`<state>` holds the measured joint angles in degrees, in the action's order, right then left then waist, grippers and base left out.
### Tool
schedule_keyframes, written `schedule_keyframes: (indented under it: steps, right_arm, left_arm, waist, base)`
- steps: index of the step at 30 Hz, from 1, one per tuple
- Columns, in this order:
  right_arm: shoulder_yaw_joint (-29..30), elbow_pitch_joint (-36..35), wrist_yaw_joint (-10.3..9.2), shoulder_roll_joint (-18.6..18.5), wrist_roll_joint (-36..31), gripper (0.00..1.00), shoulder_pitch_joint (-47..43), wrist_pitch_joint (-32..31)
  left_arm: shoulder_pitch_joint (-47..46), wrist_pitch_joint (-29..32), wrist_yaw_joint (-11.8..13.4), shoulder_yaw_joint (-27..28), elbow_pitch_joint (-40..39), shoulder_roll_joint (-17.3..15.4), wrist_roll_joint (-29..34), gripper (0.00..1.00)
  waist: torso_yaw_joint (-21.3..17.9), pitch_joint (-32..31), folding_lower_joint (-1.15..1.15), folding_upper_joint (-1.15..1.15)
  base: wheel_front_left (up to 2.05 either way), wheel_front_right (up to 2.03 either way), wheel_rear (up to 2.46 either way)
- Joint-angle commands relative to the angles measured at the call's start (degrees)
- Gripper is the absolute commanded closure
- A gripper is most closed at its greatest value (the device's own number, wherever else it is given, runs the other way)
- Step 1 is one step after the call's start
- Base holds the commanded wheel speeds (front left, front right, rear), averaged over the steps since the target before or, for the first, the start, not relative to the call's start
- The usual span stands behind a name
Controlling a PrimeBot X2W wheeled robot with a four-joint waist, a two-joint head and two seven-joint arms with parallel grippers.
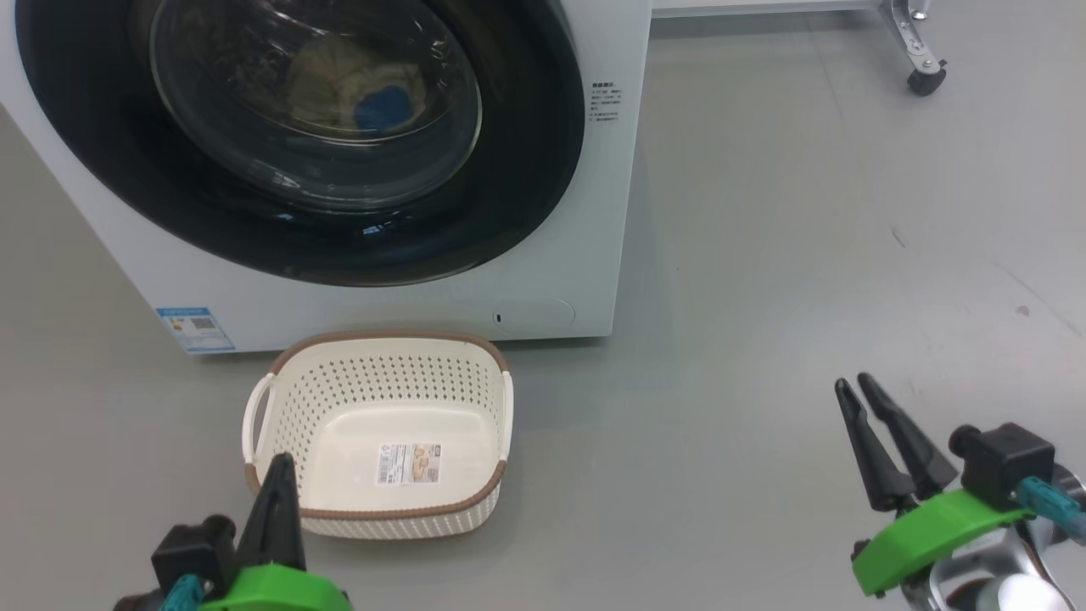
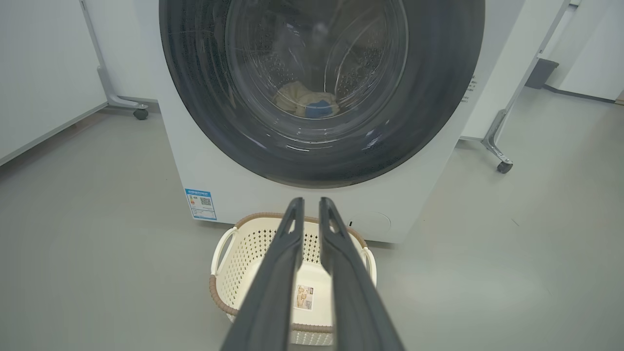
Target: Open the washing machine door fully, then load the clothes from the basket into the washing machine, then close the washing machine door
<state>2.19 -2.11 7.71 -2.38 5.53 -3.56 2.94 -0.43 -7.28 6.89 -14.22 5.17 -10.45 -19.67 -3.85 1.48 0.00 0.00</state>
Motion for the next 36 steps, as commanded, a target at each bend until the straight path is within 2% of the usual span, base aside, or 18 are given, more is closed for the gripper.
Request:
schedule_keyframes:
  steps: [1, 36]
  right_arm:
    - [-0.1, -0.9, 0.00, -0.1, 0.7, 1.00, 0.1, 0.1]
    - [-0.3, 4.0, -0.06, -1.3, 26.5, 1.00, 2.9, -1.4]
  left_arm:
    - [-0.3, 0.0, -0.1, 0.3, -0.8, -0.1, -0.6, 1.00]
    - [-1.9, 3.3, -4.2, 5.3, 2.2, 1.4, -21.8, 1.00]
  waist:
    - [0.0, 0.0, 0.00, 0.00]
    - [1.1, -0.4, 0.00, 0.00]
  base:
    - [0.00, 0.00, 0.00]
    - [0.00, 0.00, 0.00]
